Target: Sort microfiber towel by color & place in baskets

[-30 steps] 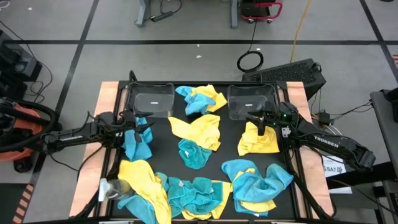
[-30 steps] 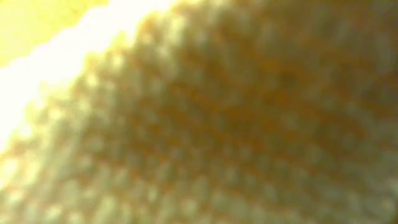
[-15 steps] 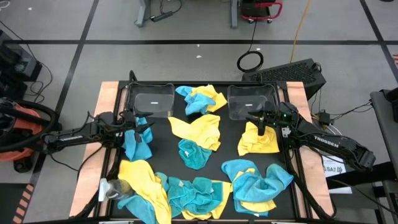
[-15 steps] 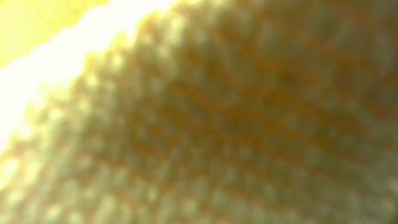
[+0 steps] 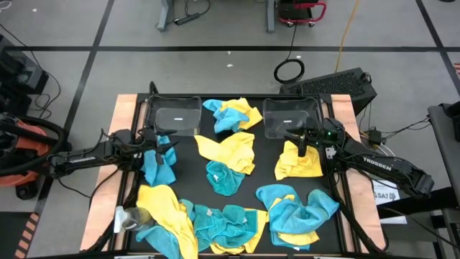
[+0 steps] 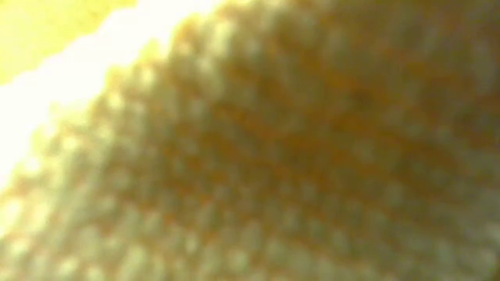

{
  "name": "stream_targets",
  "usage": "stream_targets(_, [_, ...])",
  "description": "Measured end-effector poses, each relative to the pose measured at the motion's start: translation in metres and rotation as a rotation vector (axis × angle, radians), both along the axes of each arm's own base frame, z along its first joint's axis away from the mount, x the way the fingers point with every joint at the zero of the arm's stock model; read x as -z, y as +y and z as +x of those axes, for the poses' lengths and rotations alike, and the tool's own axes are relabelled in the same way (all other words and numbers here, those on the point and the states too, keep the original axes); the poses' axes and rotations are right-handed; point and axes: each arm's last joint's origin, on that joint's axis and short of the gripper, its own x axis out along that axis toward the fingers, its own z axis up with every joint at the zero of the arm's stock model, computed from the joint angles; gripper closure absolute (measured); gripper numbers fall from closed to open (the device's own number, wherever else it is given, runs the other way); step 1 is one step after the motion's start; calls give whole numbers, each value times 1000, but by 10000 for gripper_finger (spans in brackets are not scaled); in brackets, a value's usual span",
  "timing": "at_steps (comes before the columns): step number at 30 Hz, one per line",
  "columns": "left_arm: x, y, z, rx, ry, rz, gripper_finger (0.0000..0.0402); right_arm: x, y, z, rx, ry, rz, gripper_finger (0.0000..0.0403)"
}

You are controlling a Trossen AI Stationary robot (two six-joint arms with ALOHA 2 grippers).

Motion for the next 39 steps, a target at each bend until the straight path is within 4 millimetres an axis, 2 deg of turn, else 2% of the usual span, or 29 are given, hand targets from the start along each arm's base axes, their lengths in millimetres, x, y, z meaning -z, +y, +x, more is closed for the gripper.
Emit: stream_targets(39, [0, 0, 0, 0, 0, 0, 194, 0, 0, 0, 0, 0, 0, 234])
